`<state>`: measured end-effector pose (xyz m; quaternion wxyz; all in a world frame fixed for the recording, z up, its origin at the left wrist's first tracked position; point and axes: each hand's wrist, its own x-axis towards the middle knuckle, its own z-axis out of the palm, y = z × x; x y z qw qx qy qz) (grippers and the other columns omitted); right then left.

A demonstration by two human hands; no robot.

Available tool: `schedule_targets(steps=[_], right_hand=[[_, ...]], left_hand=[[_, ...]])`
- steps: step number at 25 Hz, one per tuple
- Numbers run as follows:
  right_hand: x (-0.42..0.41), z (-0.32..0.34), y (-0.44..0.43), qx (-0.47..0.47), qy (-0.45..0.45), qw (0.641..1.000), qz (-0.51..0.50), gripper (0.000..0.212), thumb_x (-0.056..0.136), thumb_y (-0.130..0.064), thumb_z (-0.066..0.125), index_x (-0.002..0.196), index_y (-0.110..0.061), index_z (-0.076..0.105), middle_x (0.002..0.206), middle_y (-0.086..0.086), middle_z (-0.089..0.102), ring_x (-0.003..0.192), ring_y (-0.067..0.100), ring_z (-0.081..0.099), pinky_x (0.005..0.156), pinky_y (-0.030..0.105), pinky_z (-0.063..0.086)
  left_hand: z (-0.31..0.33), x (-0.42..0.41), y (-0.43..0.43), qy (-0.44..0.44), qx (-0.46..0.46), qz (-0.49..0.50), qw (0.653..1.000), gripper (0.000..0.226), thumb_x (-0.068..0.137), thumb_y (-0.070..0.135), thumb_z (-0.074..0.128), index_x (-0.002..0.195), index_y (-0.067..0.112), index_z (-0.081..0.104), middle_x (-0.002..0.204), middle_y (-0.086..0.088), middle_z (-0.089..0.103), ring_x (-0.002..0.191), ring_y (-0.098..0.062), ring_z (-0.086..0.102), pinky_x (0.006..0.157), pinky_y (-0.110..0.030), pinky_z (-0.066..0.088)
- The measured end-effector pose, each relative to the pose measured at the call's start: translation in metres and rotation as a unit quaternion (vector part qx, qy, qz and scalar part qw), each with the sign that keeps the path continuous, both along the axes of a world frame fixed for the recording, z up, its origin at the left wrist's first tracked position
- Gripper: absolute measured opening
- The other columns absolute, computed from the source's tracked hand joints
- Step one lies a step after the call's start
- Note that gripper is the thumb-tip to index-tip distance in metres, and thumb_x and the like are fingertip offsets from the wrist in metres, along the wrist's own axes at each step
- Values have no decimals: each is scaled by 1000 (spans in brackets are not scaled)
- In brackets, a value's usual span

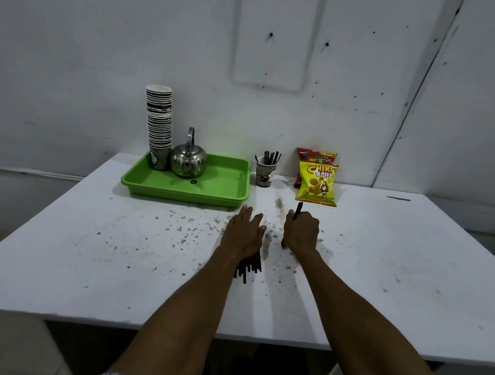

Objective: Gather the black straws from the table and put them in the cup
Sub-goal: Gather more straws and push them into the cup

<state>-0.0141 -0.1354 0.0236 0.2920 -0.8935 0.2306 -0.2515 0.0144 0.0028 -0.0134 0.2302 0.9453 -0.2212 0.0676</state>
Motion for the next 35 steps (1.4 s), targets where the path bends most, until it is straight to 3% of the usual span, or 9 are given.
schedule_targets(steps=[7,11,15,18,22,25,30,33,35], right_hand=[[71,48,-28,68,-61,995,45,39,97,-27,51,74,2,64,85,26,70,84,39,67,64,34,41],[143,86,-32,56,-96,992,59,38,96,-27,52,74,1,66,84,25,71,82,38,67,72,40,48],[211,98,-32,60,-129,986,82,49,94,-38,51,68,1,66,74,19,72,73,35,69,69,39,54],[250,94,-37,75,-122,986,86,53,89,-51,47,77,-5,72,75,12,74,74,30,71,71,34,55],[255,91,-29,56,-74,990,108,51,91,-48,54,79,-2,72,78,15,73,76,30,70,70,35,55],[253,87,-24,17,-40,992,115,46,92,-42,58,77,0,68,82,17,72,81,30,68,61,27,40],[261,84,-27,-40,-55,992,108,33,82,-38,71,83,-6,77,87,7,75,83,19,70,65,22,43],[264,82,-29,-40,-68,991,108,30,79,-36,73,84,-7,76,87,6,75,83,19,70,68,25,48],[265,79,-30,-45,-79,990,108,31,79,-38,71,85,-7,75,88,6,74,86,19,68,73,27,48]], left_hand=[[50,66,-26,-14,-106,-23,994,61,98,20,50,152,7,25,161,-18,20,152,-30,12,120,-42,25],[64,134,-47,-62,-149,31,987,86,87,18,63,156,18,11,163,-9,18,150,-29,19,105,-44,47],[67,192,-53,-47,-150,25,987,98,82,19,70,154,36,7,166,-2,1,149,-35,19,108,-49,44],[66,218,-58,-4,-272,41,961,116,74,20,78,155,31,-4,159,-16,21,145,-36,28,111,-44,40],[59,237,-64,-10,-258,-5,966,133,65,14,87,156,25,-9,119,-22,56,100,-32,59,74,-31,46],[48,246,-65,-34,-266,-17,963,127,70,9,81,155,21,-13,85,-16,65,71,-22,61,58,-30,45],[40,253,-67,-38,-285,-15,958,124,73,11,78,154,21,-15,84,-11,68,72,-18,64,64,-28,50],[37,252,-72,-42,-277,3,960,126,71,16,80,154,24,-15,97,-15,65,85,-25,65,73,-37,53],[37,250,-70,-18,-279,3,960,116,70,38,76,154,37,-3,119,-18,61,106,-31,64,87,-42,55]])
